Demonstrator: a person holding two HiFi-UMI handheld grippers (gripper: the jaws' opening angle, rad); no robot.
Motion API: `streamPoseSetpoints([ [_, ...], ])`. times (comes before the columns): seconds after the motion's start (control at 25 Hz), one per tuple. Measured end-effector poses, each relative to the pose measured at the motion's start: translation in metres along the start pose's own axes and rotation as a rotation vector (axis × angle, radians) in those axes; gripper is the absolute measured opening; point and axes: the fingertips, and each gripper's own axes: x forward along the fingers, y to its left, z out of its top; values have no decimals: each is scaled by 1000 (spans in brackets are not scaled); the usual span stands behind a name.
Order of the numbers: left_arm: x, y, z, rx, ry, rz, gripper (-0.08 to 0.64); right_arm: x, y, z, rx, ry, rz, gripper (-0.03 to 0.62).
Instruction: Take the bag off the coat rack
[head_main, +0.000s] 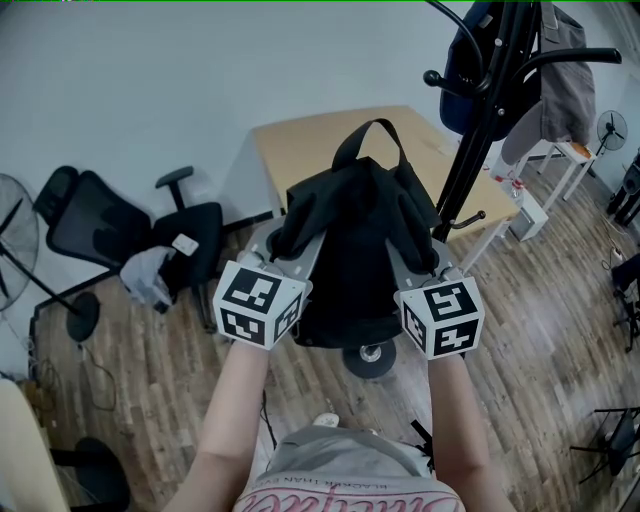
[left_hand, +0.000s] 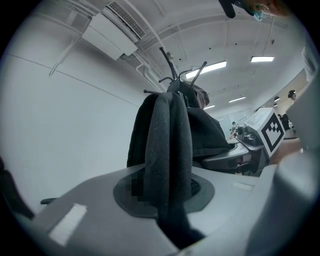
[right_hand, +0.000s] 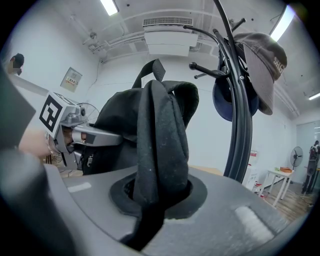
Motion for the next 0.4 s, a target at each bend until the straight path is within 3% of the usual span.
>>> streamPoseSetpoints([
  [0.4,0,-3,9,7,-13,-16,85,-5,-3,5,-4,-8,2,44],
])
